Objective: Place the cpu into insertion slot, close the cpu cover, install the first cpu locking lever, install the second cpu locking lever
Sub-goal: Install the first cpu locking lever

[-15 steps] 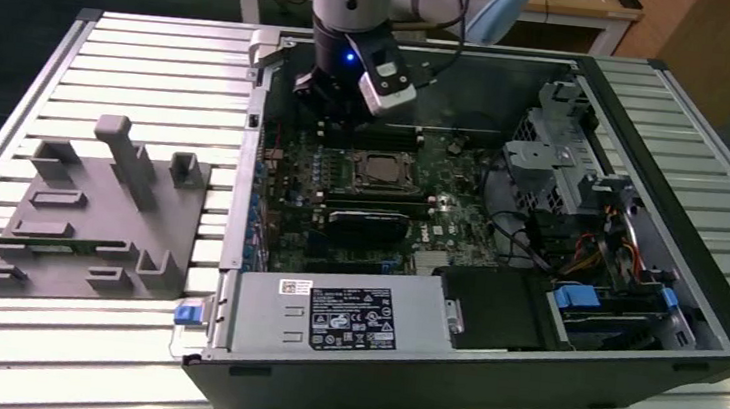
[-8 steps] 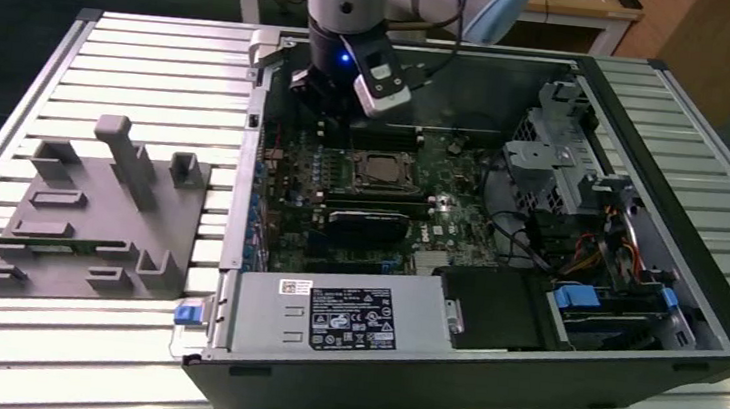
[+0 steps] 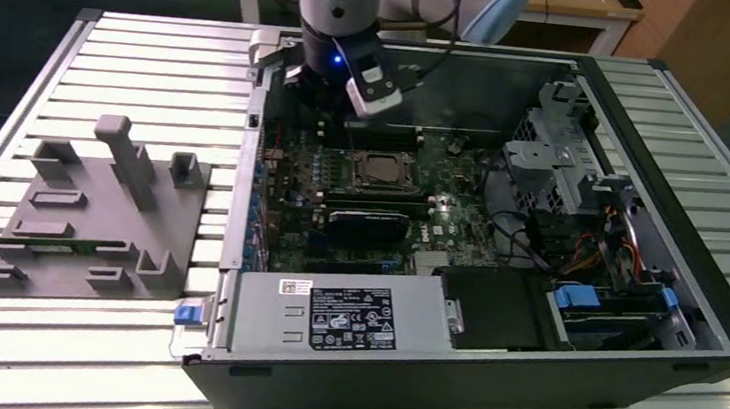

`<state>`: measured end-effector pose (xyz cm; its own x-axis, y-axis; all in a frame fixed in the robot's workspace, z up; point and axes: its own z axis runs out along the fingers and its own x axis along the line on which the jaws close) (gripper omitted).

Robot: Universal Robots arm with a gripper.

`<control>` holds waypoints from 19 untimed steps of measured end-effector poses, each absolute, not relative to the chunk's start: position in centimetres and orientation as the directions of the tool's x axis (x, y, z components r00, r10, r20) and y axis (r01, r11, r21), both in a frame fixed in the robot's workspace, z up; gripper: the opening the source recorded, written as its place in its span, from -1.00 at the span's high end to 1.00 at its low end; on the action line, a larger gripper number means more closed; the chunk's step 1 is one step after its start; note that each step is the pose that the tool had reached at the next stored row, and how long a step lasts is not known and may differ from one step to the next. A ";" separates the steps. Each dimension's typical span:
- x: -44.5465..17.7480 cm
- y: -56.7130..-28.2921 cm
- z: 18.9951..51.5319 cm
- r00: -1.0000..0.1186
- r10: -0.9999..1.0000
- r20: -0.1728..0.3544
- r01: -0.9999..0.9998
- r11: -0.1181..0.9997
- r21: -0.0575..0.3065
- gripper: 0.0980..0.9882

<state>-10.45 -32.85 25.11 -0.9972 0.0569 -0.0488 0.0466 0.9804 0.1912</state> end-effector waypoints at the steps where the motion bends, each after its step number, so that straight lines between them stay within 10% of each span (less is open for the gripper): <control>1: -10.5 -32.9 25.1 -0.997 0.057 -0.048 0.047 0.979 0.200 0.98; 9: -10.7 -33.0 25.1 -0.997 0.060 -0.044 0.046 0.962 0.269 0.98; 19: -10.0 -33.0 25.0 -0.997 0.061 -0.044 0.046 0.961 0.271 0.98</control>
